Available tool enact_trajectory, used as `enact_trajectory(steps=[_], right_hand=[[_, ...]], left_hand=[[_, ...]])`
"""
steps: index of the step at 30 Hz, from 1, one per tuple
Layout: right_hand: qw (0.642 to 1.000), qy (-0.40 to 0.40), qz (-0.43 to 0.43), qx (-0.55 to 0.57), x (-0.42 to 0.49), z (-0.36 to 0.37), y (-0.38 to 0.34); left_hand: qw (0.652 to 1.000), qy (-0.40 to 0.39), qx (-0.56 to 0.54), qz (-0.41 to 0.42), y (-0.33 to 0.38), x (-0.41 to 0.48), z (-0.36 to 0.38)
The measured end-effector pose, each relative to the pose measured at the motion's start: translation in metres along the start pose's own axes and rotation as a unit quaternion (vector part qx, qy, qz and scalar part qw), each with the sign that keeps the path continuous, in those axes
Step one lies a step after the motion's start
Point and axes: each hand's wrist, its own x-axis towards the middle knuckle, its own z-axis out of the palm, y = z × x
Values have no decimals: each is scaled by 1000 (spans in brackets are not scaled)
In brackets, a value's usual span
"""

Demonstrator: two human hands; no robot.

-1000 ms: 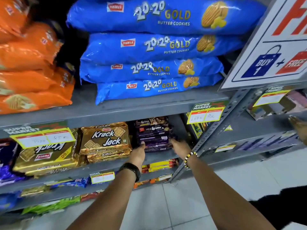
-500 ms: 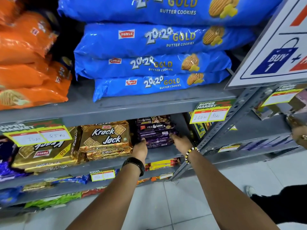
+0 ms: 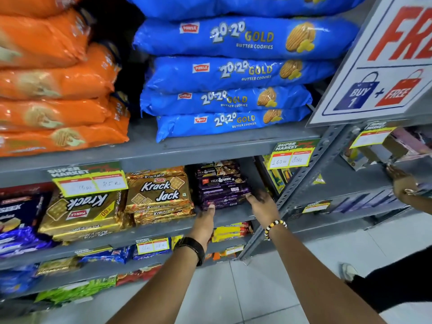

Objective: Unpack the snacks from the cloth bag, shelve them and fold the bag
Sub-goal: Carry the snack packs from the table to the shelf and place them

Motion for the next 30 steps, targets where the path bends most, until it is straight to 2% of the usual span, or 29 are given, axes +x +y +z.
enact_trajectory(steps=[4,7,10,14,19,24,30], right_hand=[[999,30,-14,8,-33,9,4],[999,38,-5,-20,-67,29,9],[998,11,-3,-59,-101,60,11],[993,-21,-60,-98,-163,128,-8],[978,-125,-125,-111,-251,259,-43],[942,-226,-195,-152,-339,391,-74],[853,-371,-295,-219,-447,569,-93]], left_hand=[[999,-48,7,3,-8,-22,-33],[998,-46,31,16,-23,-43,-76],[998,-49,26,22,-44,-67,-128],[1000,-11,-3,28,-78,-104,-233],[993,85,-18,77,-133,-161,-394],[974,192,-84,84,-184,-224,-538],[918,339,-186,83,-253,-325,-673]])
